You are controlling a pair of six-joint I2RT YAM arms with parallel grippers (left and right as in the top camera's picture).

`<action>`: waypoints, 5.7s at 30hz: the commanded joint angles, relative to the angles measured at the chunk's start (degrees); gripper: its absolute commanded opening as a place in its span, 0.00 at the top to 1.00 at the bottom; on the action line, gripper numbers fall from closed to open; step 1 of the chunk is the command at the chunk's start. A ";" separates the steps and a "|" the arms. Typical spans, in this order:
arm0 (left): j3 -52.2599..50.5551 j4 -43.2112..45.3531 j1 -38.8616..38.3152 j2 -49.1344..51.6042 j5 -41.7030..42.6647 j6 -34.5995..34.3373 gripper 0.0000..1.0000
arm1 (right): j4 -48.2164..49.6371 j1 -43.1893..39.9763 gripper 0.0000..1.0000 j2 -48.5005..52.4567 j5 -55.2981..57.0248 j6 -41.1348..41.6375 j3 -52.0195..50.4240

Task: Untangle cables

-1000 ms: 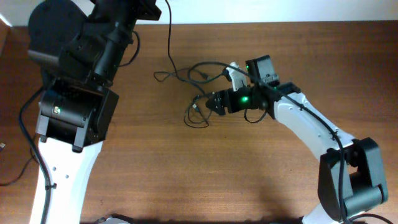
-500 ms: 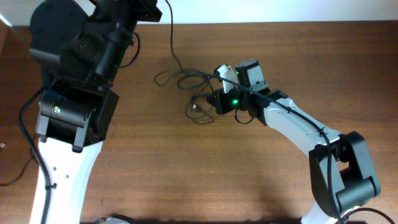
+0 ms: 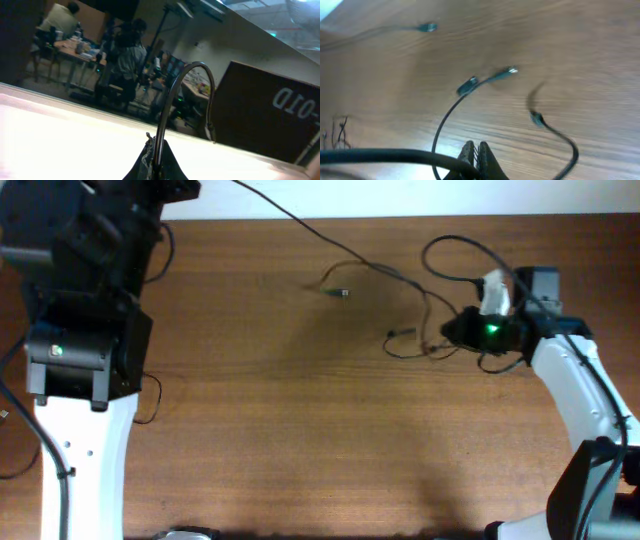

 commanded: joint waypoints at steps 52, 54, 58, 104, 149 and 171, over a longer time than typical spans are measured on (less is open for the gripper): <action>0.59 -5.53 22.14 -1.66 46.99 9.62 1.00 | -36.39 5.57 0.08 7.02 -0.98 -8.87 32.22; 0.59 -2.23 21.59 -2.47 46.99 8.31 1.00 | -36.04 8.59 0.08 7.41 -1.57 -8.59 32.22; 0.59 5.33 21.62 -3.26 46.97 2.84 1.00 | -33.81 17.05 0.05 9.75 -1.49 -8.22 31.41; 0.52 -4.72 21.62 -2.91 40.70 1.64 1.00 | -19.41 31.80 0.96 14.62 -13.53 -10.97 37.75; 0.42 -31.63 14.38 6.84 29.00 6.05 1.00 | -34.95 30.36 0.96 11.82 8.37 11.78 66.71; -1.49 -51.82 7.04 19.39 14.40 19.69 1.00 | -41.00 25.11 0.01 24.85 9.70 10.45 60.46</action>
